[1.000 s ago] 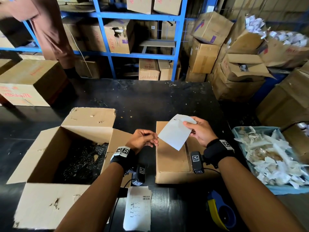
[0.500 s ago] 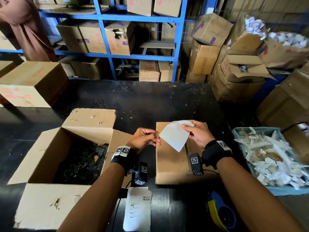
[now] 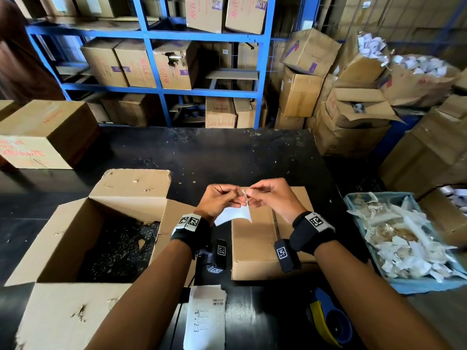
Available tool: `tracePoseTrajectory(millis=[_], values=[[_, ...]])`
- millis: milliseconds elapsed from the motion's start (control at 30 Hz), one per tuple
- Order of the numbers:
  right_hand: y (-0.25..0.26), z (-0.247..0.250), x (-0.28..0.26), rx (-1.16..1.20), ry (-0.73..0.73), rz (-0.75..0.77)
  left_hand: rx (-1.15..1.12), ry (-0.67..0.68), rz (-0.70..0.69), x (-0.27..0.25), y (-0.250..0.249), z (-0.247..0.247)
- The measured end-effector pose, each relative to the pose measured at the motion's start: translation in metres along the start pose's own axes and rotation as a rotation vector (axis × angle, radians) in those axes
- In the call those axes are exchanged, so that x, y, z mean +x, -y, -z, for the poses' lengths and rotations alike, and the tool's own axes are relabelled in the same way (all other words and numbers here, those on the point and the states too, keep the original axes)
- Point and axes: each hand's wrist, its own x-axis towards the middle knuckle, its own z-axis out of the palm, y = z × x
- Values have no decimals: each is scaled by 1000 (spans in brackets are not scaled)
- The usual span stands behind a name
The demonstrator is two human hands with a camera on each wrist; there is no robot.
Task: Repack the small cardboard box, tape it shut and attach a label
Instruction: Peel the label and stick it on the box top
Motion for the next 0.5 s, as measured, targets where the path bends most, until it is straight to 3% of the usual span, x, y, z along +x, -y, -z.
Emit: tracePoseTrajectory(millis=[500], values=[[-3,-5,-13,101,26,-68,97,39,-24,-3,2,-7]])
